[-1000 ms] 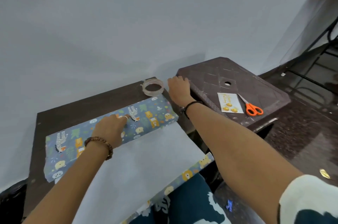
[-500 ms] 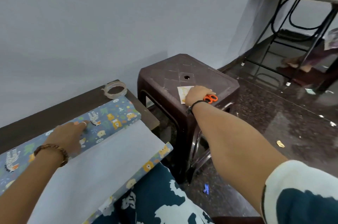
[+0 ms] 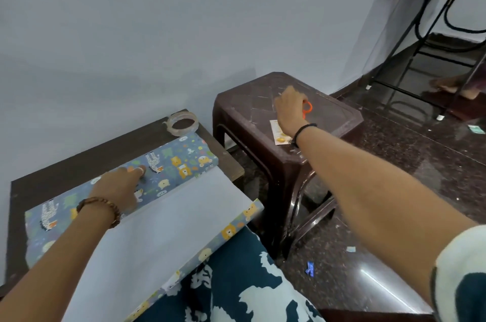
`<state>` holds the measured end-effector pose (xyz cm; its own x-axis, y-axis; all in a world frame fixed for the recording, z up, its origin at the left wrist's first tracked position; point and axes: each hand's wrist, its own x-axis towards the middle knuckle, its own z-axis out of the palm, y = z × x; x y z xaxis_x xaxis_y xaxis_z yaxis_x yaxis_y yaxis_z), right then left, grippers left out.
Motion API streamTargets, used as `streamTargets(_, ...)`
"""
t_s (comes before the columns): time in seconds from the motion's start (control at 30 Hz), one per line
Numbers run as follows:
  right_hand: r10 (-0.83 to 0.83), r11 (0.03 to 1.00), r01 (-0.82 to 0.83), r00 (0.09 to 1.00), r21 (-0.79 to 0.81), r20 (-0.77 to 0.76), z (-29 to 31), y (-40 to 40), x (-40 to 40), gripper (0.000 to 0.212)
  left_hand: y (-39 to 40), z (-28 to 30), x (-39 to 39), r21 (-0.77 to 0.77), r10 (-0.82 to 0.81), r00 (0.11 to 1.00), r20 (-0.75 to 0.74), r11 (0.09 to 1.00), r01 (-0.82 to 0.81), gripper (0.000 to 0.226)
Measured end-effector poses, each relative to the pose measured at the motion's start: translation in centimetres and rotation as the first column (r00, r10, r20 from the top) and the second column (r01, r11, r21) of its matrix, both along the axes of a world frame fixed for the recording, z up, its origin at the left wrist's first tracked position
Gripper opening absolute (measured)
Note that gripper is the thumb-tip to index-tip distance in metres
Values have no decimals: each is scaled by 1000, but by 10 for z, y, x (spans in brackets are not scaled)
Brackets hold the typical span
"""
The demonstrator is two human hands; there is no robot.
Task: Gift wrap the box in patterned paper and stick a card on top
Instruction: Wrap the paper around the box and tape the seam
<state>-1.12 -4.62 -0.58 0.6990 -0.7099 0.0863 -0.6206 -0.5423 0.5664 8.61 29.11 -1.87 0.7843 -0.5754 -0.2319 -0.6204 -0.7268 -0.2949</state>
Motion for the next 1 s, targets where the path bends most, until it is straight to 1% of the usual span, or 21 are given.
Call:
streamTargets(0.03,86,995,-89,994,38,69,4,7,8,19,1,0,-1,-9,6,1000,-9,1000,-6,66)
streamTargets(0.07,188,975,-206,966,89,176,6,14,17,19,1,0,-1,-18,7,1000,-16,1000,-7,65)
streamTargets(0.1,240,937,-303,921,176,306,6,23,28,23,2,1,-2,-27,7,1000,-21,1000,-8,64)
streamTargets(0.13,230,873,-379,876,308,424,8,37,36,27,3,1,-2,-31,7,1000,-24,999,-8,64)
streamTargets(0.17,198,788,-441,841,429,503,7,49,44,27,4,1,-3,-36,6,1000,-25,999,-7,62)
streamTargets(0.2,159,710,-477,826,518,541,4,61,51,21,4,1,-3,-41,4,1000,-25,999,-5,61)
streamTargets(0.23,122,657,-486,823,576,554,-3,70,59,16,5,0,-3,-45,4,1000,-23,999,-5,60)
streamTargets(0.3,46,593,-464,836,658,547,-22,81,73,21,6,-2,-2,-51,5,1000,-17,999,-6,57)
streamTargets(0.37,-42,536,-445,834,717,549,-41,86,82,14,7,-6,-2,-64,11,1000,-13,998,-12,56)
streamTargets(0.47,-111,508,-468,797,723,594,-65,87,89,24,8,-12,-2,-77,23,1000,-9,997,-23,57)
streamTargets(0.53,-147,492,-492,767,719,625,-73,86,88,24,9,-15,-1,-102,29,1000,-10,994,-30,58)
streamTargets(0.6,-142,503,-502,754,703,641,-72,87,85,23,13,-18,0,-144,43,998,-38,988,-48,60)
streamTargets(0.67,-78,578,-527,724,623,685,-63,95,78,22,19,-23,3,-194,66,994,-83,978,-81,63)
streamTargets(0.73,-28,662,-551,659,508,752,-54,112,66,30,25,-27,3,-254,88,988,-123,960,-117,65)
streamTargets(0.77,-35,678,-555,631,483,775,-51,122,56,36,27,-28,2,-278,95,987,-130,952,-128,64)
streamTargets(0.8,-53,665,-553,636,502,770,-52,130,47,39,28,-30,1,-294,99,987,-128,947,-133,64)
streamTargets(0.87,-15,608,-562,698,560,716,-63,143,32,37,29,-31,-3,-310,102,989,-107,942,-131,61)
streamTargets(0.9,-10,585,-563,715,584,699,-69,146,27,39,28,-31,-5,-314,106,990,-95,941,-131,60)
streamTargets(1.0,-141,525,-562,684,640,716,-75,151,27,50,27,-29,-8,-316,122,988,-92,938,-145,56)
